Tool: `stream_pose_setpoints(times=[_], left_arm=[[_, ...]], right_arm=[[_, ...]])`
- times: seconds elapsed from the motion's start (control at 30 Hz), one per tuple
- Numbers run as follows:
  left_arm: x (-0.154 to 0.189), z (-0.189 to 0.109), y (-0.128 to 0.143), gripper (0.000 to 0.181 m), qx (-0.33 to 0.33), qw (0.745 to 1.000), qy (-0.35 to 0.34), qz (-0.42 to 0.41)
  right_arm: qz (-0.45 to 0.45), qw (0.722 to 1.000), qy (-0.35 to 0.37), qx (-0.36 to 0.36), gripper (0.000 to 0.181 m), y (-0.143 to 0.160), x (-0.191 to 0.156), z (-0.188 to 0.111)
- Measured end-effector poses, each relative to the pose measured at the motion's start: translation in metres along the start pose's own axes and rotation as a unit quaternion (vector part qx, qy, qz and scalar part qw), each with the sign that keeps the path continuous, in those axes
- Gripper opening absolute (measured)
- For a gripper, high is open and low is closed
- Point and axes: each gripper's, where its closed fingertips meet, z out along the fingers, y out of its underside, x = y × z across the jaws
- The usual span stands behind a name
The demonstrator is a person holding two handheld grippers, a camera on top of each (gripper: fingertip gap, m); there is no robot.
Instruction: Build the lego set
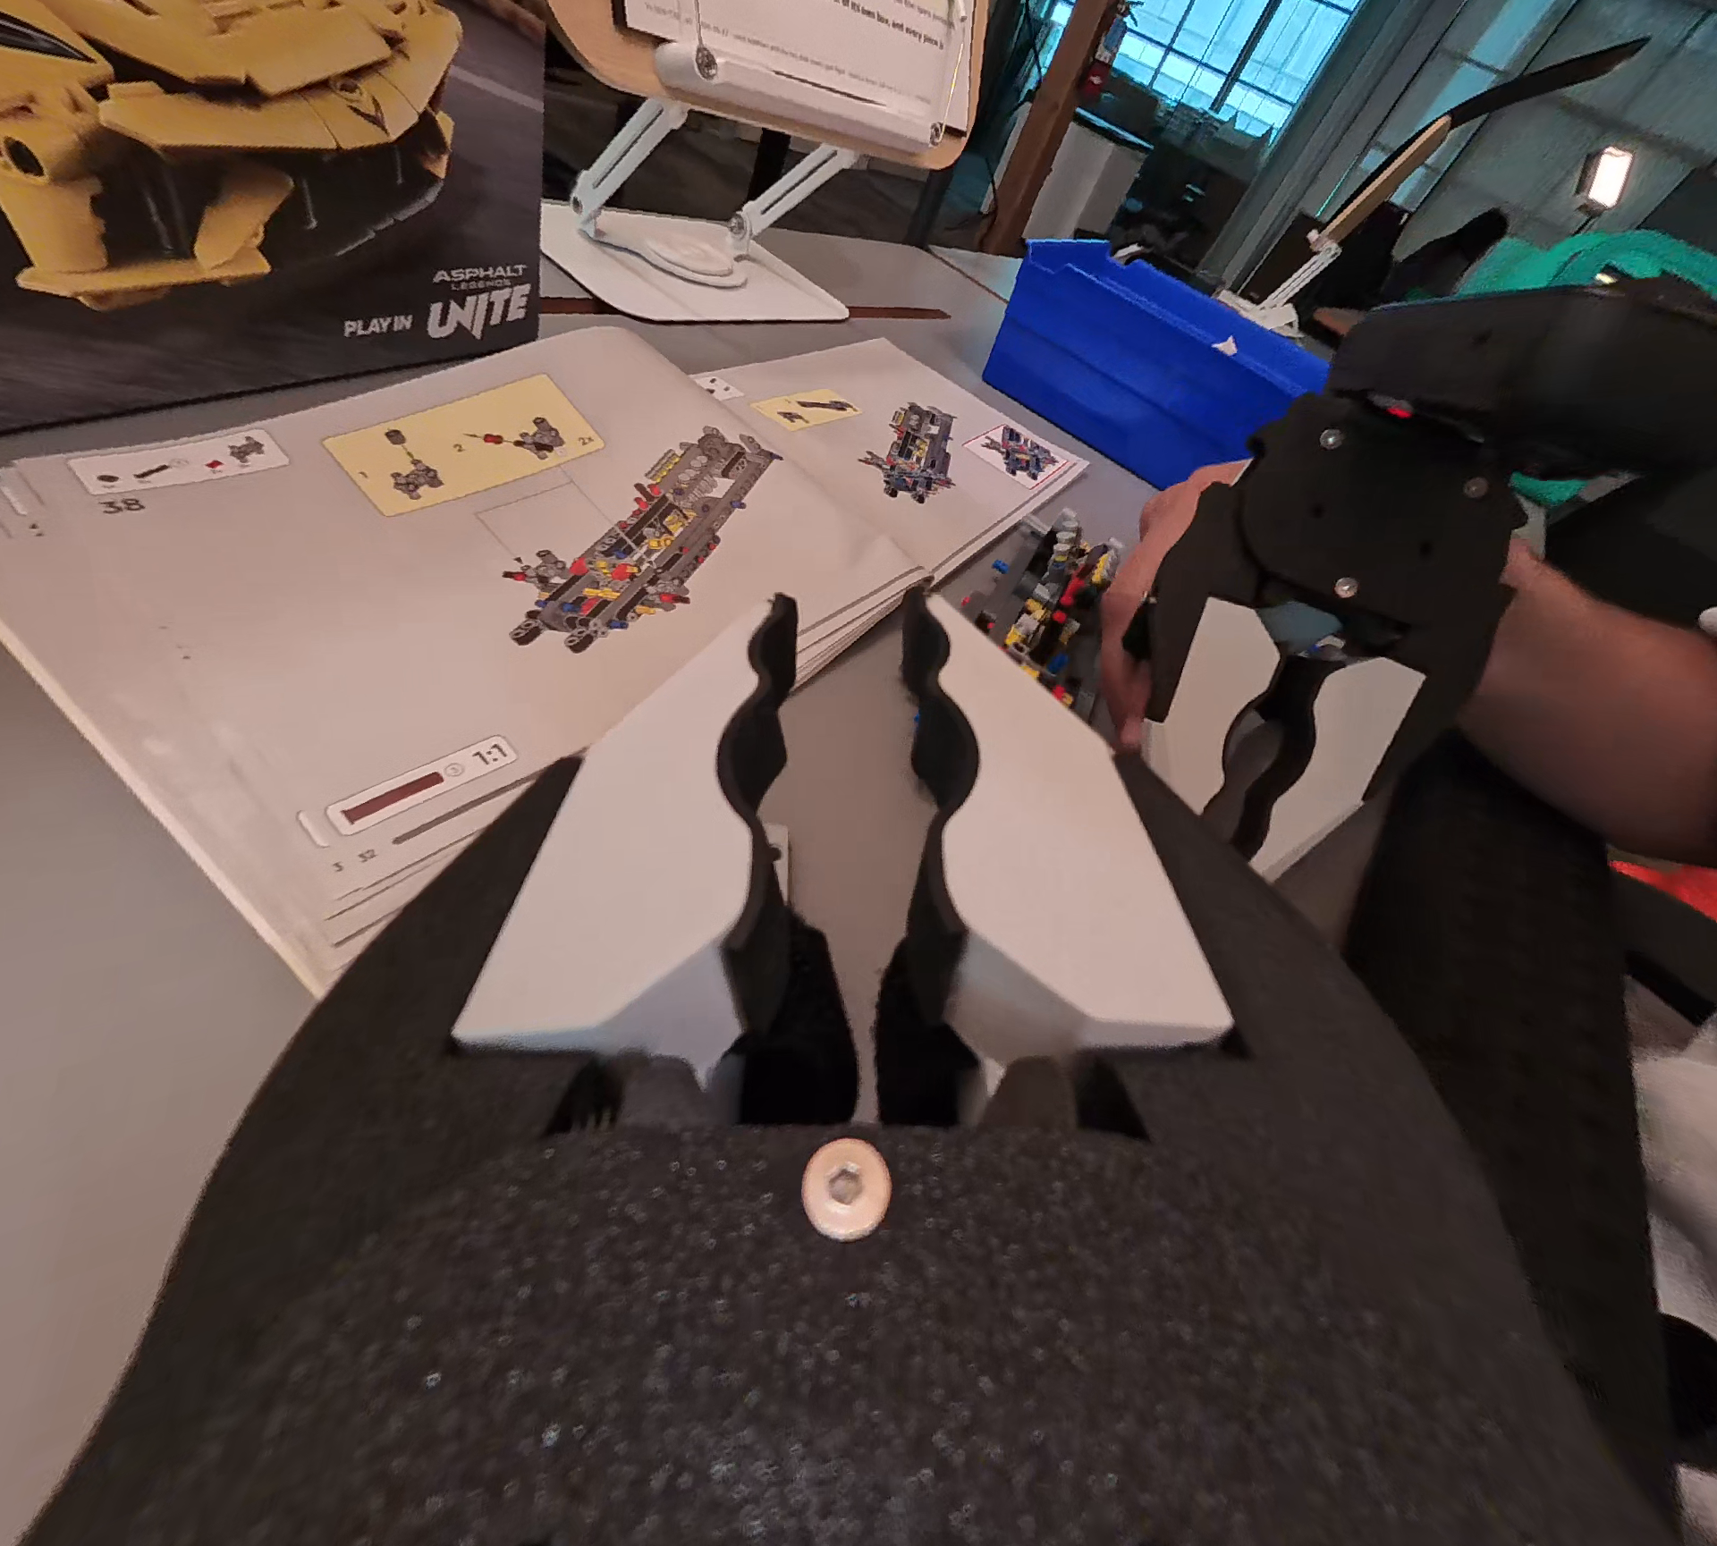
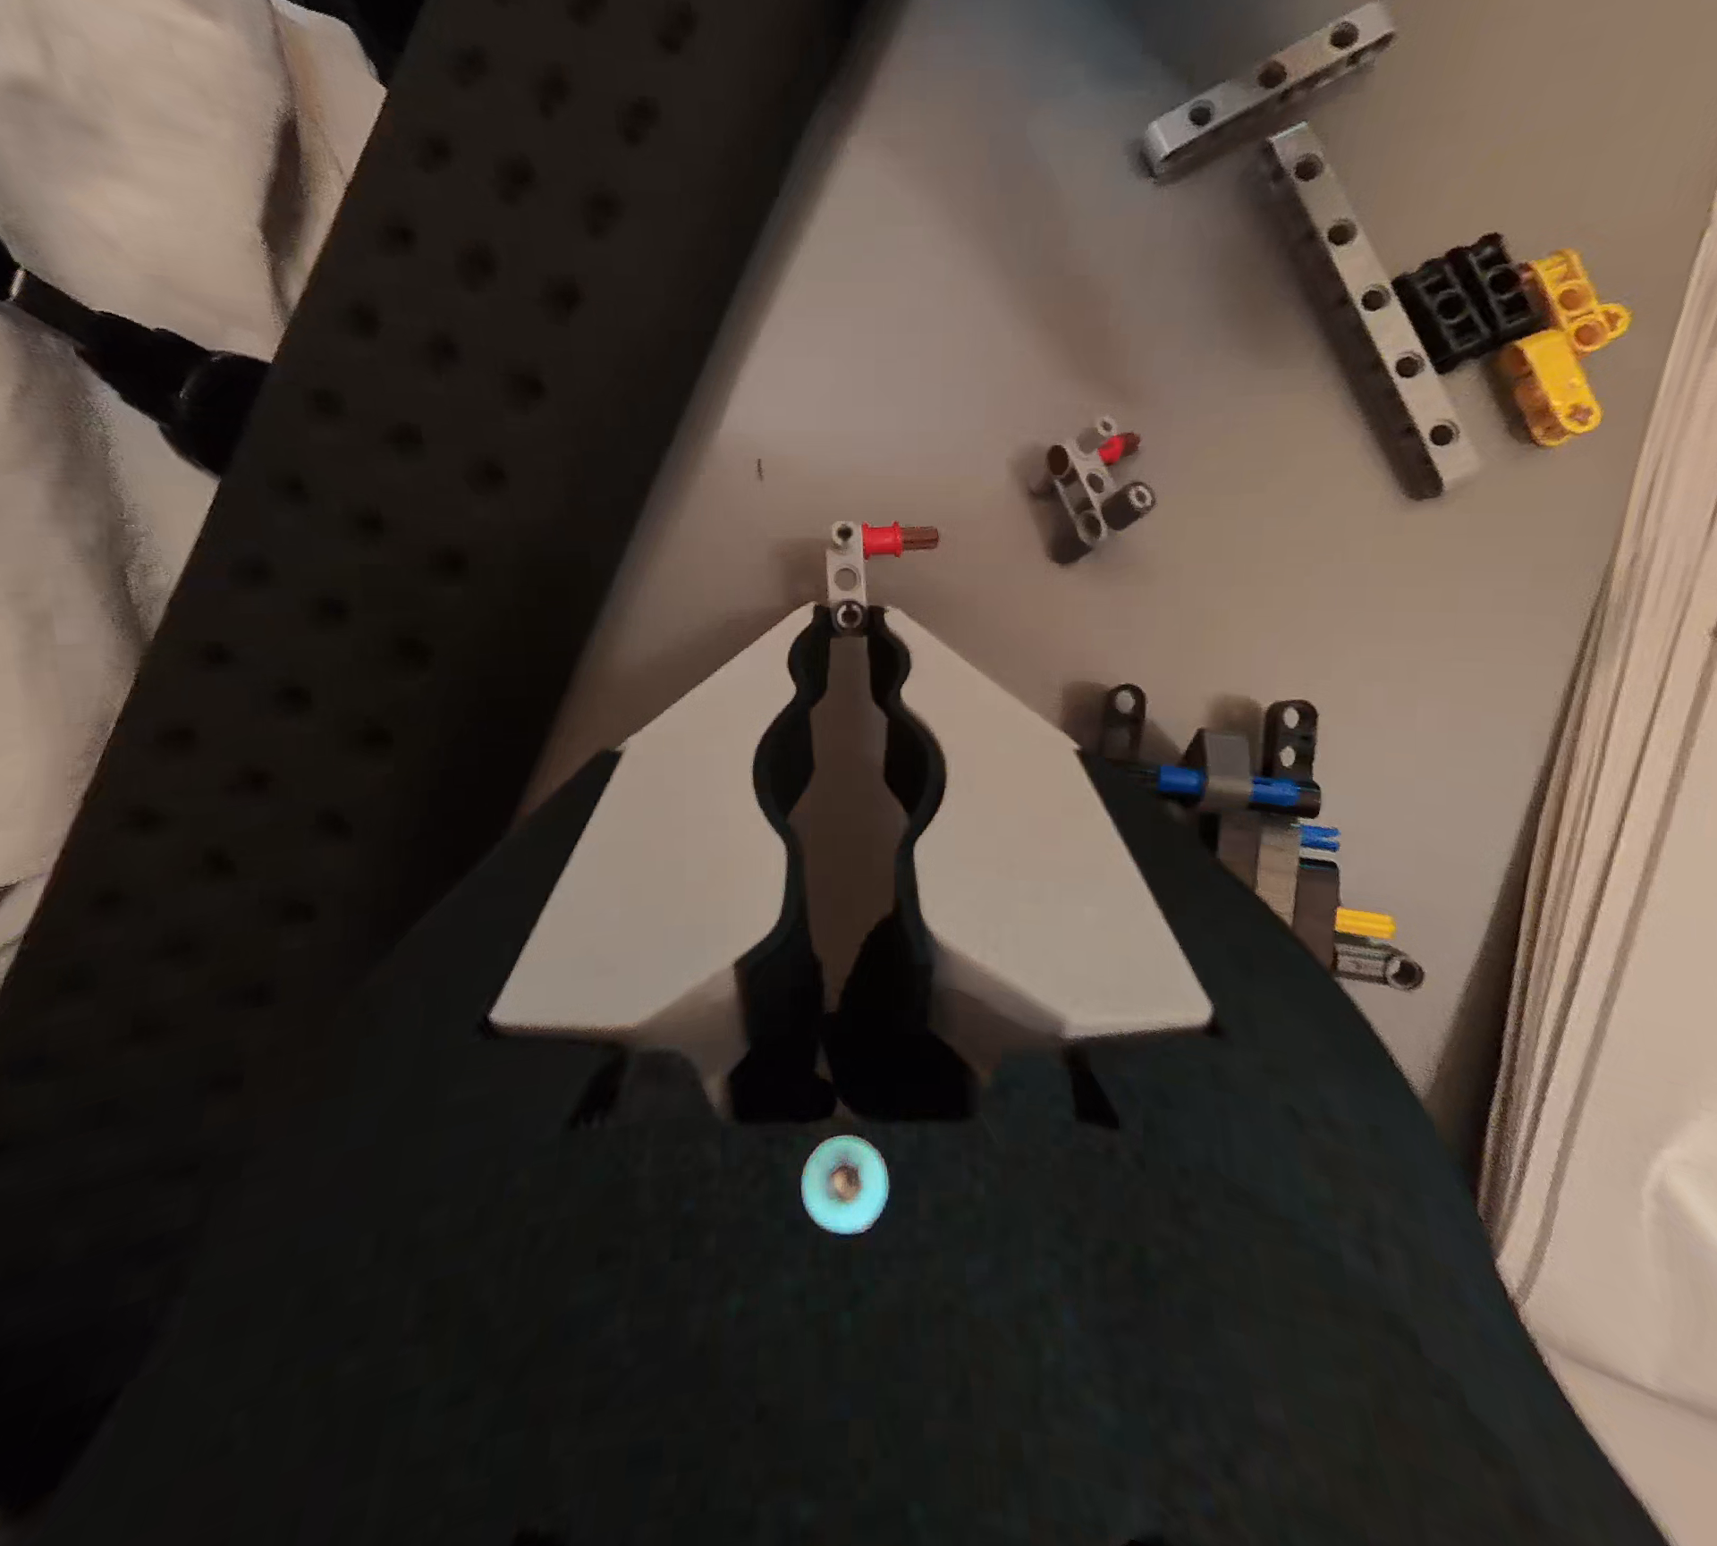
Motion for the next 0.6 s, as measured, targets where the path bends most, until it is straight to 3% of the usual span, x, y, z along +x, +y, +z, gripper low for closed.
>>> stream_pose_setpoints(times=[0.23, 0.6], left_arm=[[-0.003, 0.001, 0.002, 0.02, -0.006, 0.997, -0.037, 0.064], [-0.004, 0.001, 0.001, 0.02, -0.005, 0.996, -0.046, 0.078]], right_arm=[[-0.027, 0.999, 0.003, -0.019, 0.006, 0.007, -0.003, 0.007], [-0.018, 1.0, 0.012, -0.011, 0.019, 0.007, -0.001, 0.006]])
